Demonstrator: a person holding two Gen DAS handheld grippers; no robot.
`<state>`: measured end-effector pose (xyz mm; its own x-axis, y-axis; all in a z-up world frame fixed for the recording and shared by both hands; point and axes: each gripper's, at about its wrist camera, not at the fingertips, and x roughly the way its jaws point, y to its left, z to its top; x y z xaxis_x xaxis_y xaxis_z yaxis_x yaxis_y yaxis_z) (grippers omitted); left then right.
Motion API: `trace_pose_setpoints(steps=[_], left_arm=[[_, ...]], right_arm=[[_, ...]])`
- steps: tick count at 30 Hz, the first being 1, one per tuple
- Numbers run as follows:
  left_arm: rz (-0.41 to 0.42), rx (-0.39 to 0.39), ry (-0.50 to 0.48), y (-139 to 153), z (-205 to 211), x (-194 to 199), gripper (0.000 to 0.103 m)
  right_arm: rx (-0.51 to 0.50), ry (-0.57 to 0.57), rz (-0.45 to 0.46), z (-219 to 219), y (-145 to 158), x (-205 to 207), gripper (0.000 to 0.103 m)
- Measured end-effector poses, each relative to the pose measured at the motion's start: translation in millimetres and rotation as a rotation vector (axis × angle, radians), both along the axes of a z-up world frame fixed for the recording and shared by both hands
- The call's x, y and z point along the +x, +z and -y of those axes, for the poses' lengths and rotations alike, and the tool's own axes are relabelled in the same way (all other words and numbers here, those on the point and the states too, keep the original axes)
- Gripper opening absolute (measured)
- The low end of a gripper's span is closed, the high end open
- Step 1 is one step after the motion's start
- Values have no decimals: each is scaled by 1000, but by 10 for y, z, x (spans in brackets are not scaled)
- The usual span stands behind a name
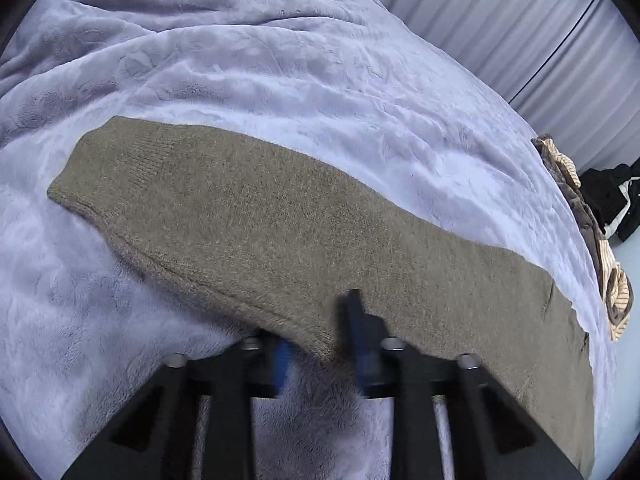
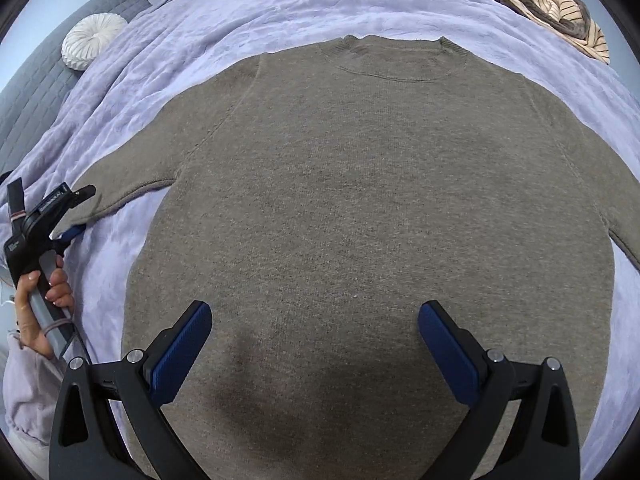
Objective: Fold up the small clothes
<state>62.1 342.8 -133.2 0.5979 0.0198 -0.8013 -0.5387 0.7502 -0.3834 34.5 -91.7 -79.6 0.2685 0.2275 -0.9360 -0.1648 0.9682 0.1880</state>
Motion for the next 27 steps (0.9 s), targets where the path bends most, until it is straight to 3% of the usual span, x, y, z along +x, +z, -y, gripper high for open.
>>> trace_pose_setpoints(steps=[2, 5, 9, 14, 19, 23, 27], left_arm=[[54, -3, 18, 81, 9, -38, 11], [132, 74, -26, 344, 167, -26, 11], [238, 181, -195, 844, 727, 130, 11], [324, 213, -444, 1301, 1809, 544, 11], [285, 199, -662, 1264, 2964, 898, 11], [158, 220, -786, 887, 3741, 1060, 11], [17, 282, -827, 439, 4066, 1049, 12]], right_arm=[[5, -1, 6, 29, 15, 8, 103], [30, -12, 27, 119, 61, 1, 103], [84, -22, 71, 260, 146, 1, 103], [161, -84, 120, 573, 245, -3, 103], [180, -179, 141, 1060, 285, -12, 103], [178, -270, 130, 1485, 218, -37, 103], [172, -336, 105, 1800, 100, -43, 103]])
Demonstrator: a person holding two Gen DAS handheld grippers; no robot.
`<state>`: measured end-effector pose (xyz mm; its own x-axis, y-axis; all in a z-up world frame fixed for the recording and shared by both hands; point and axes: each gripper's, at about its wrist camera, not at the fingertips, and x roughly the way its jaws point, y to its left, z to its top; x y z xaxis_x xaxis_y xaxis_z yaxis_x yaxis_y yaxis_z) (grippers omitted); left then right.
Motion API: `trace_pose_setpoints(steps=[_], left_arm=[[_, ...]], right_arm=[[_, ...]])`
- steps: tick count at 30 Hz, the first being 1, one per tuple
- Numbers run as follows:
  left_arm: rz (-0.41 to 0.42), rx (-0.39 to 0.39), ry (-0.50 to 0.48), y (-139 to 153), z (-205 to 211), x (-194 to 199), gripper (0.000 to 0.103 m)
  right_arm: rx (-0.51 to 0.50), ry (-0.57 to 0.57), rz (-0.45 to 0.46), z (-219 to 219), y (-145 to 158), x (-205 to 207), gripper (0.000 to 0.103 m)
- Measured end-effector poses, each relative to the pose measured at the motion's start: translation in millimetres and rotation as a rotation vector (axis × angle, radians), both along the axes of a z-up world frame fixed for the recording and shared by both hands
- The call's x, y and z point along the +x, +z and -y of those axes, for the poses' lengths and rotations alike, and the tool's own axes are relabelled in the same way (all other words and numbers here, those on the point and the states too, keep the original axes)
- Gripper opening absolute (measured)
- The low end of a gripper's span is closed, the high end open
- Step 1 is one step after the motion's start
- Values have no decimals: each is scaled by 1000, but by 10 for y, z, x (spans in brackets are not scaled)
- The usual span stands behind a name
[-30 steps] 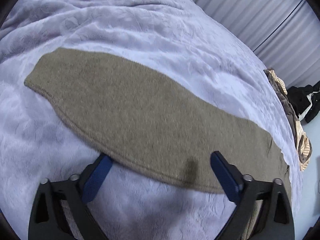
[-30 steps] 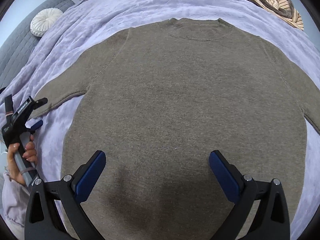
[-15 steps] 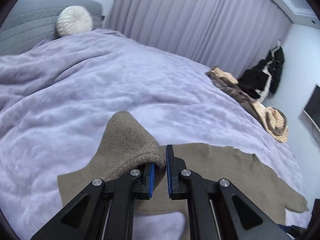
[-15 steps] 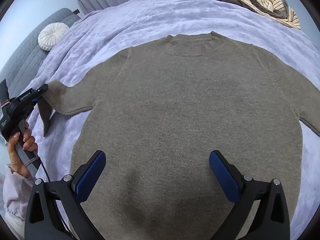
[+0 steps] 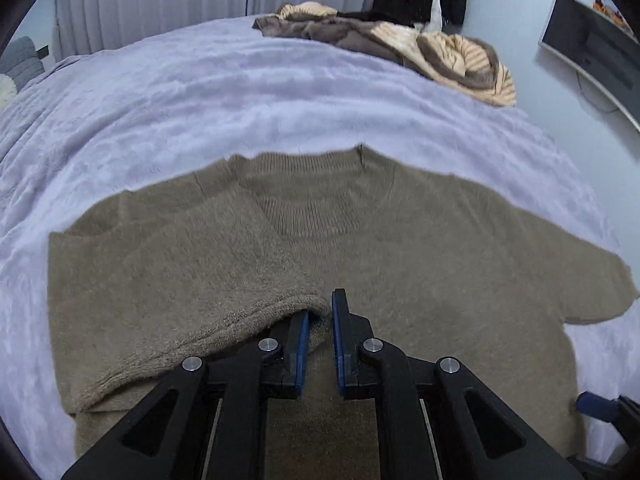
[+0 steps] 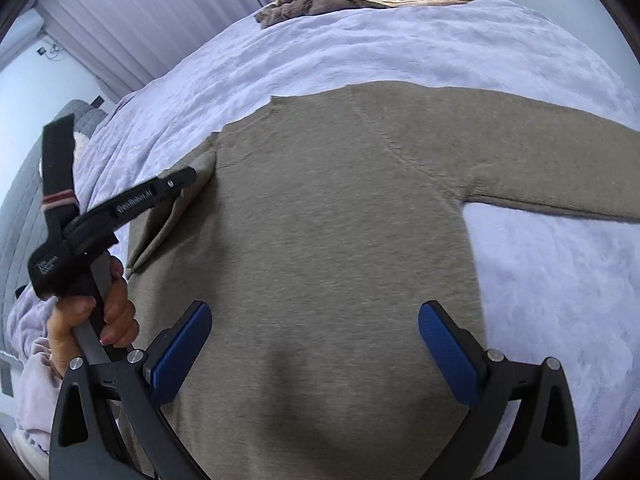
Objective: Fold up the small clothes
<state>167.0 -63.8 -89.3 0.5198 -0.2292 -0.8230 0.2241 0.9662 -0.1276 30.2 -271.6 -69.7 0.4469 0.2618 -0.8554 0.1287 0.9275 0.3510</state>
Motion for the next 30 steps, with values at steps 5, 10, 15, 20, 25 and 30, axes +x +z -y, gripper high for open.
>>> trace_pose_setpoints(steps=[5, 10, 15, 20, 25, 30], left_arm=[[53, 24, 9, 14, -171, -322, 92], [178, 35, 126, 329, -758, -706, 93], [95, 148, 331, 116, -1492, -803, 93], [-68, 140, 396, -258, -1838, -698, 93], [-58, 123, 429, -328, -1872, -678, 93], [-44, 120, 511, -298, -1970, -533, 93]], right_arm=[[-26, -8, -11, 107, -81, 98, 103], [-134, 116, 75, -247, 72, 371, 103], [-408, 439, 249, -1262, 196, 614, 103], [-695, 667, 350, -2128, -22, 836, 98], [-804, 754, 242, -2466, -423, 1191, 34], [-333, 462, 284, -1963, -36, 1296, 11]])
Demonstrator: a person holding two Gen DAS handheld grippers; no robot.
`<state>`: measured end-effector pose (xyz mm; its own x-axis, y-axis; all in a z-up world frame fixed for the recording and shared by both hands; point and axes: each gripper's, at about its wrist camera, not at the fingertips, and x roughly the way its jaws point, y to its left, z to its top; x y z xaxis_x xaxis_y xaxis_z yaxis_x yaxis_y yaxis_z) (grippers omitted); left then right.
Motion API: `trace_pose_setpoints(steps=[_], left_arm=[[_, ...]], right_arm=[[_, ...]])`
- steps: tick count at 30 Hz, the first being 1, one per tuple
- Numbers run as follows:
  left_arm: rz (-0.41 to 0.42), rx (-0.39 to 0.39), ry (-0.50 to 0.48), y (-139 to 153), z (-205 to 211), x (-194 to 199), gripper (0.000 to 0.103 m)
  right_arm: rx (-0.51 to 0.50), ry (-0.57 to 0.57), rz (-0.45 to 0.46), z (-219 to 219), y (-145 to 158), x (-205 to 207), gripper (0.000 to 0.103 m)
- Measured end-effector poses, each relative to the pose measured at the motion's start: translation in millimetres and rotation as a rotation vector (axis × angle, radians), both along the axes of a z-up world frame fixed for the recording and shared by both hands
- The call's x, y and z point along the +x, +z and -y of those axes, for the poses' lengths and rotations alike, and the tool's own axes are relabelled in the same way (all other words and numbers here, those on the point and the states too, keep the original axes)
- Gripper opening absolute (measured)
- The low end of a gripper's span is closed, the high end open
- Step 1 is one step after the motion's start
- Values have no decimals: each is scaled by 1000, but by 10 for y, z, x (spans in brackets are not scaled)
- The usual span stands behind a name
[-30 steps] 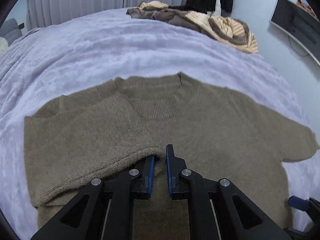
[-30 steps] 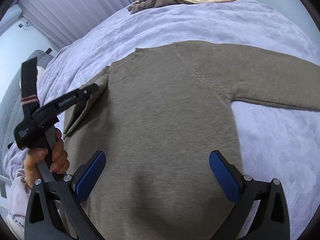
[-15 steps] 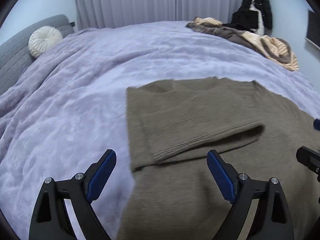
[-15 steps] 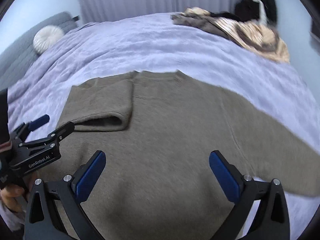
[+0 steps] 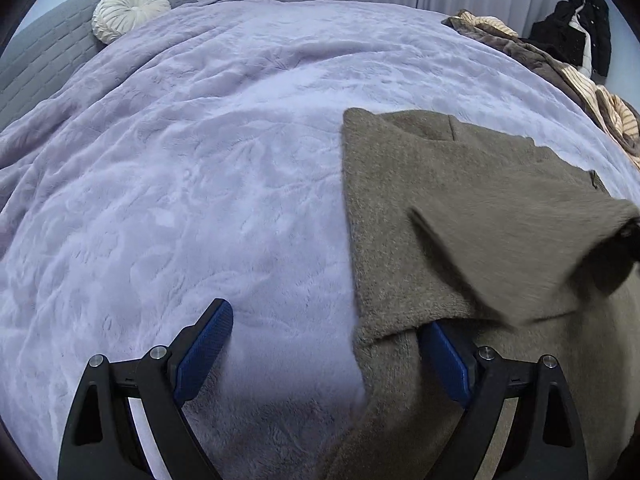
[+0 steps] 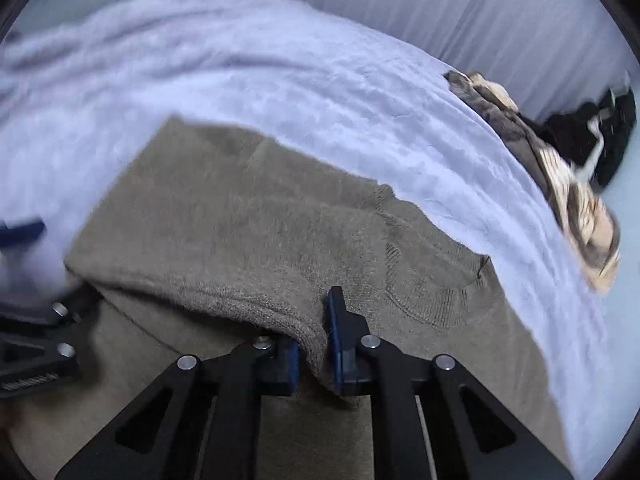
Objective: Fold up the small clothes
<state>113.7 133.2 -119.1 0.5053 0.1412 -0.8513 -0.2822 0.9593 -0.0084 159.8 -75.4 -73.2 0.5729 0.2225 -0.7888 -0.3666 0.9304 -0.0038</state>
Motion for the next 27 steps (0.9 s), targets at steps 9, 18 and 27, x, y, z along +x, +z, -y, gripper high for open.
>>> trace_pose_setpoints(steps=[9, 18, 27], left_arm=[[30, -58, 58, -55, -126, 18, 93], [10, -75, 59, -53, -152, 39, 93], [-9, -139, 148, -20, -262, 16, 93]], right_arm=[[721, -560, -349, 1765, -676, -243, 15], [-171, -140, 76, 765, -146, -443, 42], [-447, 114, 213, 78, -224, -350, 7]])
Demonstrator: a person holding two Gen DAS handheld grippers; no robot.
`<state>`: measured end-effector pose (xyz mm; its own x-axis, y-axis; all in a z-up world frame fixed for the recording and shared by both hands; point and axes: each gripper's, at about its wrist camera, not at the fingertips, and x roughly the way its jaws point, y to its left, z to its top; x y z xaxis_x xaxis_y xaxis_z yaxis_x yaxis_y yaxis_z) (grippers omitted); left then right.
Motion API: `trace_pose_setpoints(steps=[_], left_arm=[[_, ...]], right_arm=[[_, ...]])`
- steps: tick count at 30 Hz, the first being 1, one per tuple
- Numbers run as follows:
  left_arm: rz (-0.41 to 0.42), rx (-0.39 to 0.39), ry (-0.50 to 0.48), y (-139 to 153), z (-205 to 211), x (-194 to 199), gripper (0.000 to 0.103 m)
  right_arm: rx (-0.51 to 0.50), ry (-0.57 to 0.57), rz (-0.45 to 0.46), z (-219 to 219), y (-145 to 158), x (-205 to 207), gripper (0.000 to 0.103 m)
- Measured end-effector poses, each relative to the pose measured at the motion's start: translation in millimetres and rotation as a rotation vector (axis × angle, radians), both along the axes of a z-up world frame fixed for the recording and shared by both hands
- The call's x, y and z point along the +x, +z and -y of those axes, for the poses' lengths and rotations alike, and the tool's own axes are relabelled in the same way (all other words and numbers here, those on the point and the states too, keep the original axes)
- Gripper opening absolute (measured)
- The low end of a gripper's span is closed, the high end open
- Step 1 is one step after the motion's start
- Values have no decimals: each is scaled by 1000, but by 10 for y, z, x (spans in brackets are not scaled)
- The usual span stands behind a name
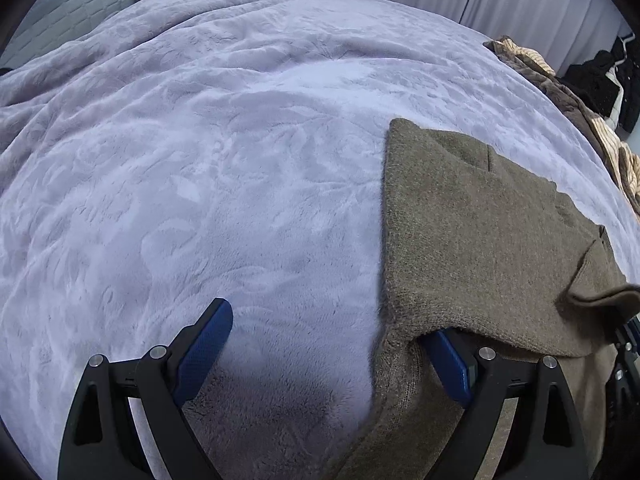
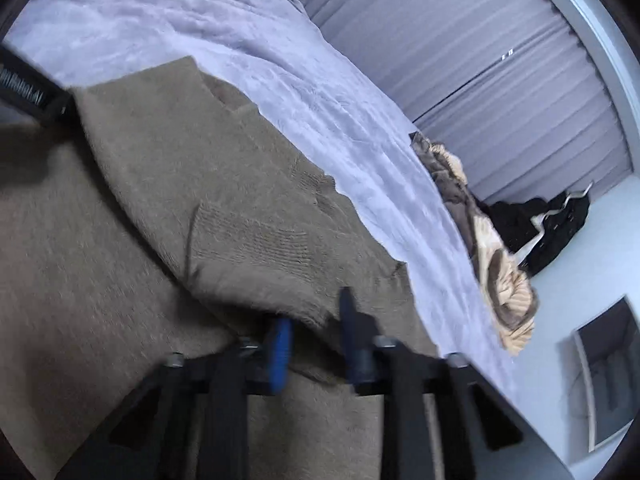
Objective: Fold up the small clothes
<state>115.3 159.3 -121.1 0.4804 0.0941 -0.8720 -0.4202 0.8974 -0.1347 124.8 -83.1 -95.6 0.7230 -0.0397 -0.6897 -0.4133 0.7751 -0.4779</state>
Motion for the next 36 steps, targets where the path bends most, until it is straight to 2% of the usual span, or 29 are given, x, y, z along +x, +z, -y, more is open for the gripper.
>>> trace_pose_setpoints(steps=[3, 5, 7, 9, 11, 13, 15, 16, 17, 18, 19, 20, 22, 23, 24, 25, 26, 28, 30, 33, 35, 36], left_arm=[[15, -40, 19, -26, -61, -46, 93], [14, -34, 15, -45, -50, -43, 93], [15, -28, 19, -46, -38, -44, 93], [20, -30, 22, -45, -40, -46, 93], [21, -38, 27, -44, -55, -50, 93], [19, -50, 28, -29, -74, -31, 93], [26, -52, 36, 11, -124, -22, 93], [35, -53, 38, 35, -169, -22, 93], [45, -65, 38, 51, -222, -21, 93], [50, -84, 39, 52, -276, -19, 93], [50, -110, 33, 31, -316, -15, 93], [48, -116, 24, 1, -324, -13, 93], [46, -75, -12, -27, -265, -35, 93], [46, -49, -36, -21, -224, -54, 93], [45, -32, -58, -8, -202, -77, 93], [44, -30, -75, 14, -201, -110, 93], [48, -37, -88, 36, -217, -147, 93], [45, -39, -96, 85, -283, -225, 93], [45, -15, -67, 158, -378, -296, 93], [92, -70, -36, 292, -530, -345, 93], [104, -91, -56, 345, -515, -261, 93], [93, -105, -84, 339, -470, -179, 93]], right_arm=[[537, -286, -55, 746, 338, 130, 7], [852, -488, -105, 1355, 306, 98, 7], [1102, -656, -215, 1900, 72, 79, 7], [1251, -751, -333, 2211, -194, 49, 12], [1283, -777, -388, 2292, -305, -4, 24], [1333, -723, -382, 2275, -292, 6, 51], [1294, -695, -373, 2162, -222, 72, 55], [1259, -688, -382, 2103, -213, 136, 52], [1237, -677, -386, 2047, -185, 193, 45], [1225, -664, -385, 2016, -150, 216, 18], [1205, -656, -374, 1993, -114, 207, 9], [1179, -663, -353, 1984, -84, 191, 9], [1114, -731, -357, 2047, -154, 160, 9], [1109, -769, -377, 2131, -255, 109, 9], [1159, -777, -388, 2215, -336, 51, 7], [1190, -772, -384, 2259, -353, -1, 6], [1179, -768, -374, 2276, -332, -27, 6], [1108, -749, -355, 2255, -257, -37, 6], [1079, -729, -363, 2237, -224, -3, 6], [1088, -722, -375, 2253, -198, 3, 10], [1081, -706, -385, 2236, -164, -29, 11], [1100, -688, -398, 2261, -172, -99, 15]])
